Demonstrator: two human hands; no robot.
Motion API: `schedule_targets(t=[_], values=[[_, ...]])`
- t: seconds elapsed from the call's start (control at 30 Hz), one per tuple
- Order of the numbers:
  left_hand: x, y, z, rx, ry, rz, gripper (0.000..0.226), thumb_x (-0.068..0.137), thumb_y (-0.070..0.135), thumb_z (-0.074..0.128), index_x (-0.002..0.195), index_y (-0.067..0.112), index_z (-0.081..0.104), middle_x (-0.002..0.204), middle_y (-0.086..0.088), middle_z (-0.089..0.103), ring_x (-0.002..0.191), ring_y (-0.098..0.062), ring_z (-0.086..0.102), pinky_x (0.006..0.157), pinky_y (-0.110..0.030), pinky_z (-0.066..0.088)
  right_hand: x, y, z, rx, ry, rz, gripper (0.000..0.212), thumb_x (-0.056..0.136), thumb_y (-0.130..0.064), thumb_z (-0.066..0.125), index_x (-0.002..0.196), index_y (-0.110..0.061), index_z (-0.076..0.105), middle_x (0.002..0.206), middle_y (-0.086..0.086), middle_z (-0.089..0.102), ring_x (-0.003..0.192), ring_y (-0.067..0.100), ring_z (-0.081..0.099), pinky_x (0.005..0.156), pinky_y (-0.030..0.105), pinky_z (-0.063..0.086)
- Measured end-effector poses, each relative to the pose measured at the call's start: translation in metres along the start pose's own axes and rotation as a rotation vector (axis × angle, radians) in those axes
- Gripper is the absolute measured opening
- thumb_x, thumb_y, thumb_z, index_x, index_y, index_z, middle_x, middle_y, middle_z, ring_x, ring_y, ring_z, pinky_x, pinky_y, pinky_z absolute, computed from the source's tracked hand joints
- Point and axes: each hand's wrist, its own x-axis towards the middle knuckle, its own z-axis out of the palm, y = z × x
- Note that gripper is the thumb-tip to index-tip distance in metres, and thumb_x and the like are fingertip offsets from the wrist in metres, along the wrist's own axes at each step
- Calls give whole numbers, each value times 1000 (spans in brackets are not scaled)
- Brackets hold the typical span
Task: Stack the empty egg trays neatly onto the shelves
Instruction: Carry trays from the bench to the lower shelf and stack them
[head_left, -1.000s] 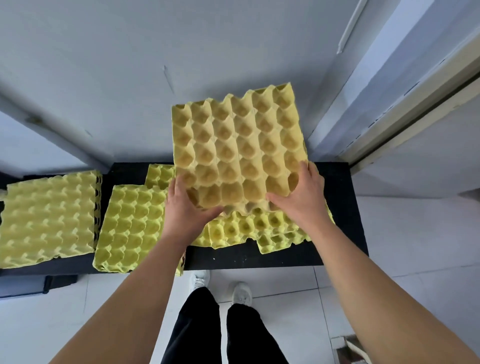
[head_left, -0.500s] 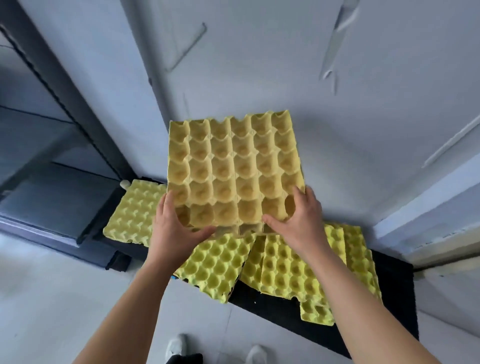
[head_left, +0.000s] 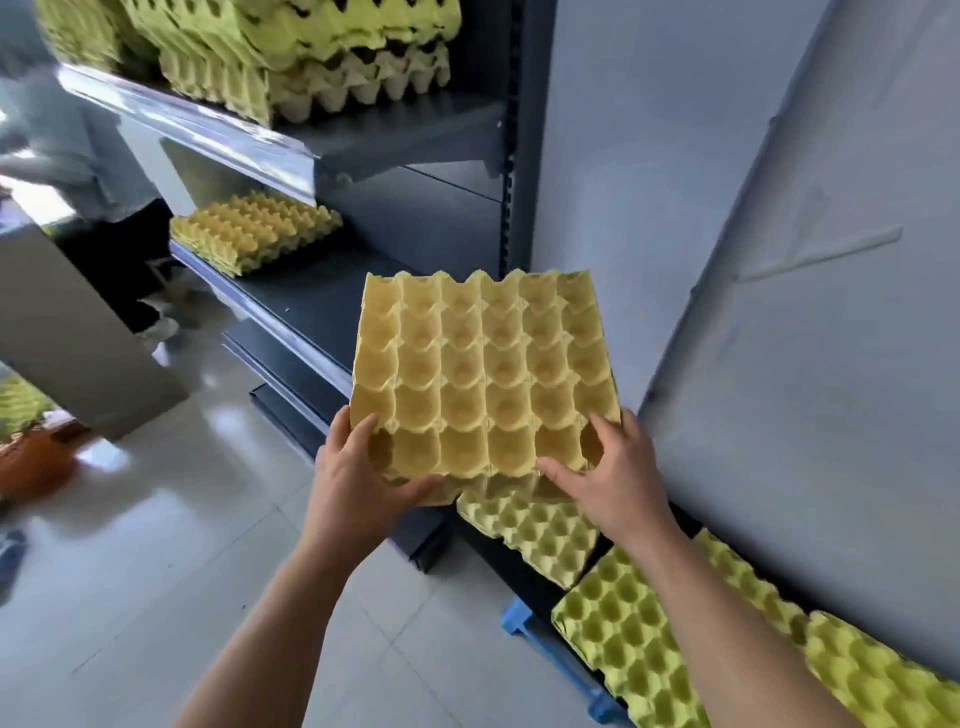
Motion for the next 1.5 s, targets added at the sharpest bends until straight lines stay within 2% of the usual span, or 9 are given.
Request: schedule_targets(t=[0.2, 0.3, 0.5, 0.73, 0.9, 1.0, 1.23, 1.4, 1.5], values=[[54, -84, -83, -16, 91, -63, 89, 46, 66, 85, 121, 24, 61, 136, 13, 41, 114, -19, 50, 95, -38, 48, 52, -105, 78, -2, -78, -90, 92, 75, -61, 67, 146, -11, 35, 154, 17, 21, 143, 30, 19, 113, 43, 27], [77, -119, -106, -40, 149, -91, 82, 51, 57, 89, 122, 23, 63, 136, 15, 41, 116, -17, 50, 96, -38, 48, 82, -142, 112, 12, -119, -134, 92, 75, -59, 68, 146, -10, 36, 155, 17, 19, 143, 29, 18, 113, 41, 27], [144, -176, -136, -52, 201, -135, 83, 52, 57, 89, 122, 22, 63, 131, 22, 39, 114, -16, 50, 91, -34, 48, 152, -203, 172, 9, -156, -195, 92, 74, -59, 70, 144, -8, 39, 153, 17, 23, 139, 30, 25, 110, 37, 32], [238, -238, -163, -88, 199, -216, 96, 51, 53, 90, 132, 15, 58, 148, 12, 34, 120, -12, 48, 101, -36, 47, 234, -268, 228, 8, -212, -203, 90, 72, -60, 70, 139, -7, 44, 147, 18, 30, 134, 32, 33, 107, 45, 38], [296, -280, -185, -123, 195, -230, 89, 50, 49, 89, 128, 17, 61, 145, 11, 39, 117, -4, 46, 97, -21, 38, 279, -317, 268, -12, -201, -199, 88, 74, -55, 72, 141, -5, 42, 146, 15, 30, 130, 32, 36, 107, 41, 37], [337, -309, -199, -130, 183, -244, 88, 54, 43, 91, 132, 17, 59, 146, 3, 39, 122, -6, 42, 100, -18, 31, 306, -345, 294, -20, -177, -178, 87, 75, -53, 72, 141, -5, 41, 147, 15, 29, 131, 33, 36, 106, 40, 37], [443, -381, -258, -145, 50, -217, 90, 56, 45, 90, 136, 23, 55, 130, 3, 40, 103, 2, 43, 92, -10, 33, 349, -424, 366, 28, -87, -43, 89, 75, -56, 71, 143, -7, 39, 153, 16, 23, 138, 31, 30, 110, 42, 34], [516, -421, -294, -157, -87, -108, 89, 59, 35, 92, 138, 22, 52, 131, 4, 34, 91, 27, 46, 71, 12, 29, 373, -474, 405, 75, -31, 68, 89, 76, -56, 70, 144, -9, 38, 154, 16, 22, 140, 30, 26, 112, 41, 31], [558, -437, -301, -134, -122, -69, 91, 59, 36, 92, 139, 23, 51, 130, 7, 32, 99, 7, 49, 82, 7, 30, 393, -494, 420, 70, -4, 112, 88, 77, -57, 68, 145, -10, 36, 155, 17, 19, 140, 32, 25, 112, 44, 31]])
